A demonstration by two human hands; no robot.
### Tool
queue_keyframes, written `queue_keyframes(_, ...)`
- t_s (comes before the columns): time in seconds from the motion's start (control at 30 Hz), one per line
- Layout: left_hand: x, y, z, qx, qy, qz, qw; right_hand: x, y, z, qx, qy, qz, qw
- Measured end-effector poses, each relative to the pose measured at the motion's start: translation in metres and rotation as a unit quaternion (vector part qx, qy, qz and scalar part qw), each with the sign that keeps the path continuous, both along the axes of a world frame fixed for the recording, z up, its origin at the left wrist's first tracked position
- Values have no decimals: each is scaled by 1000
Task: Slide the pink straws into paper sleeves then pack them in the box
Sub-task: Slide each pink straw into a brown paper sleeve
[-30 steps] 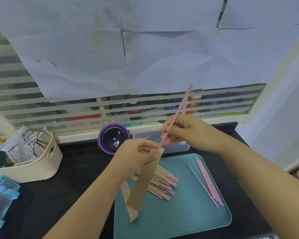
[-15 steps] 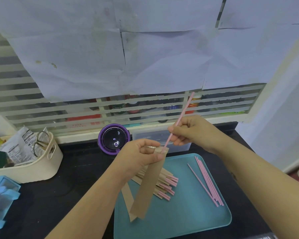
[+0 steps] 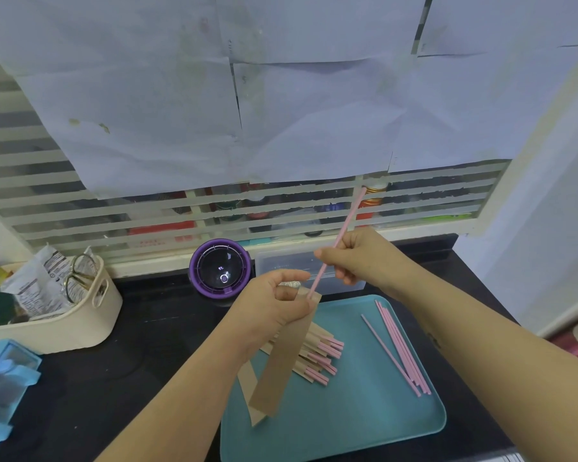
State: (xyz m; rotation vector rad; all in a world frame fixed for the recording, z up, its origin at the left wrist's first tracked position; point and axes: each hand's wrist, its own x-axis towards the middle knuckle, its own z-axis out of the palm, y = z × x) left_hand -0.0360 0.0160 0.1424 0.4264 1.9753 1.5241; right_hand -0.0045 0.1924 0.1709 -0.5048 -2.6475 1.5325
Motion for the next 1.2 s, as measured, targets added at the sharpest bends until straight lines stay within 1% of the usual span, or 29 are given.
queue_keyframes(0.17,1,3,-1,6,4,13,1000,-3,-5,-1,14,9,-5,1000)
queue_keyframes(0.27,1,2,-1,15,-9,15,1000,-1,-7,2,8,17,28,999)
queue_keyframes(0.4,-1,-2,0,44,-46,15,998,4,-3,9,-28,-2,105,994)
queue_keyframes(0.5,-1,-2,1,60,-55,13,997,5,-1,9,-72,-19,129,989)
queue_keyframes(0.6,0,-1,1,67,-58,9,996,4,-5,8,-66,-16,123,990)
queue_keyframes(0.73,1,0,0,68,-69,4,995,4,-8,7,-19,6,94,995)
queue_keyframes(0.8,2,-1,-1,57,-70,-1,996,3,-5,5,-21,20,56,998)
queue_keyframes(0.9,1,-4,-3,22,-48,-8,999,3,-2,5,-36,28,18,999)
queue_keyframes(1.0,0,-4,-1,6,-29,-11,1000,2,-2,3,-36,25,13,999)
queue_keyframes(1.13,-1,-2,1,3,-14,-12,1000,3,-8,-1,-34,3,44,998)
queue_keyframes(1.2,-2,-1,2,-3,-11,-9,1000,1,-6,0,-32,16,23,999)
